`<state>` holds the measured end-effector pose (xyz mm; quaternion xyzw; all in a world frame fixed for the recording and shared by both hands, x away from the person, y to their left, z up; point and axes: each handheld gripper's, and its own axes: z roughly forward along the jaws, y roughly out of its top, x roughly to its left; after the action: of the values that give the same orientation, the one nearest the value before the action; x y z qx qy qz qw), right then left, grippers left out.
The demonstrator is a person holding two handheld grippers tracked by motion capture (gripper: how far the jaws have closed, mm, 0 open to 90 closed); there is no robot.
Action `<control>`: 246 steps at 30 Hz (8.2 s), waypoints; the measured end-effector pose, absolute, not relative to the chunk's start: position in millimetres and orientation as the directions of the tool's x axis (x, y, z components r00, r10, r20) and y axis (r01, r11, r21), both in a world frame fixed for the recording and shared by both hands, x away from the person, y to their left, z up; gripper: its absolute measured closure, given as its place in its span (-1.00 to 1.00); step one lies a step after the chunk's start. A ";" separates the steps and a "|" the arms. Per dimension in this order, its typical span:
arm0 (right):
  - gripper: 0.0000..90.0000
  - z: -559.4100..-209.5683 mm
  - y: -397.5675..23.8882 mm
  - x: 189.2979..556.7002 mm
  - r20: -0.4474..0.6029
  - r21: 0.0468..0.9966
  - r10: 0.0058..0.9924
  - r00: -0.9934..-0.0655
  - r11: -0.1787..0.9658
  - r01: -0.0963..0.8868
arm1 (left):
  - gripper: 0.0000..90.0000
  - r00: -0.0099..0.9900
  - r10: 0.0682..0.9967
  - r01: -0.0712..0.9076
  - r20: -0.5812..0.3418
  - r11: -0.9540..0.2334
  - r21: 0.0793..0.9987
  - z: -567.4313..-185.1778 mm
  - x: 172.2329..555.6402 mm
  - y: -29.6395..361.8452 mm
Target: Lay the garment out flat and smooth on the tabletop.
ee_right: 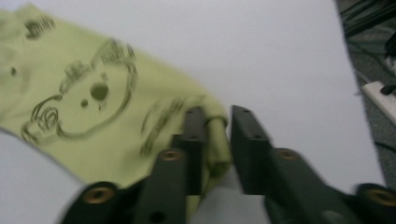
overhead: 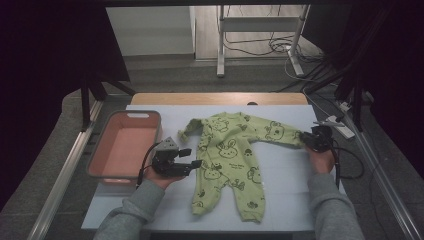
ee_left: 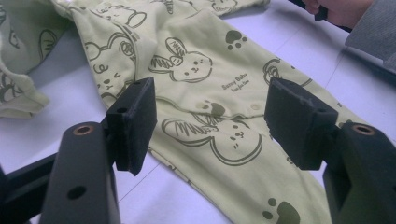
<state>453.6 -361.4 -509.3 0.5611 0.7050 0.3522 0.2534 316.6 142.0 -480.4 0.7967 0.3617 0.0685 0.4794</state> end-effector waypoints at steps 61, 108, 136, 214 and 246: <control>0.44 -521.1 -228.3 359.2 0.109 0.742 0.710 -0.696 0.408 0.532 | -0.24 0.740 0.622 0.492 -0.258 -0.238 0.837 -475.1 316.7 147.4; 0.31 -484.7 -265.5 321.0 0.014 0.825 0.770 -0.638 0.352 0.443 | -0.24 0.742 0.620 0.498 -0.256 -0.254 0.829 -476.8 318.4 145.6; 0.01 -506.1 -182.6 275.1 0.085 0.757 0.335 -0.938 0.591 0.279 | -0.24 0.744 0.618 0.499 -0.256 -0.259 0.827 -477.2 318.2 144.8; 0.56 -484.1 -187.5 332.2 0.177 0.778 0.403 -0.898 0.502 0.378 | -0.24 0.745 0.616 0.501 -0.256 -0.265 0.824 -478.5 319.2 143.7; 0.13 -501.3 -144.0 357.0 0.015 0.766 0.468 -0.884 0.563 0.311 | -0.25 0.744 0.617 0.504 -0.256 -0.267 0.821 -479.4 319.8 144.0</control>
<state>357.0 -144.0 -501.3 0.2217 0.8788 0.4118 0.0951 319.8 144.0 -479.4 0.7938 0.3531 0.0576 0.4918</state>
